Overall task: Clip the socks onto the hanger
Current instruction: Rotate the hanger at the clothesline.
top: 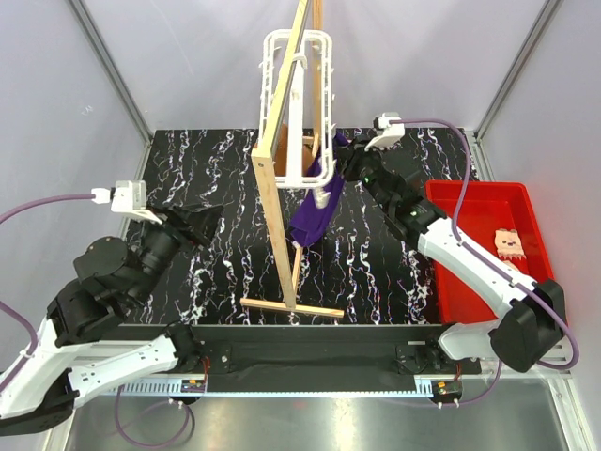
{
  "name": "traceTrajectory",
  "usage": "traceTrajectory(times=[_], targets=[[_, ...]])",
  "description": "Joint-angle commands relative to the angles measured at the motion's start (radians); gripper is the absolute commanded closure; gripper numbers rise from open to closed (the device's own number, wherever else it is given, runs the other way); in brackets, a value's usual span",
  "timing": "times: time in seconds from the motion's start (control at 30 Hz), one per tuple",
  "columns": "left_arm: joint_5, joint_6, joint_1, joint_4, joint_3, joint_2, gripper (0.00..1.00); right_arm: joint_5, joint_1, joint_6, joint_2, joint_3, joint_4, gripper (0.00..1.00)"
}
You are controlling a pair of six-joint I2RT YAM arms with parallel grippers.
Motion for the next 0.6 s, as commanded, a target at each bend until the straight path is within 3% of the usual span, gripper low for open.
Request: traceTrajectory(times=[0.0,0.57], targets=[[0.058,-0.009,-0.004,0.066,0.0,0.036,0.39,-0.08,-0.015,-0.024,0.01,0.076,-0.038,0.64],[0.094,0.014,-0.004,0.113,0.036,0.116,0.37,-0.246,-0.015,0.022,-0.054,0.043,-0.116,0.58]])
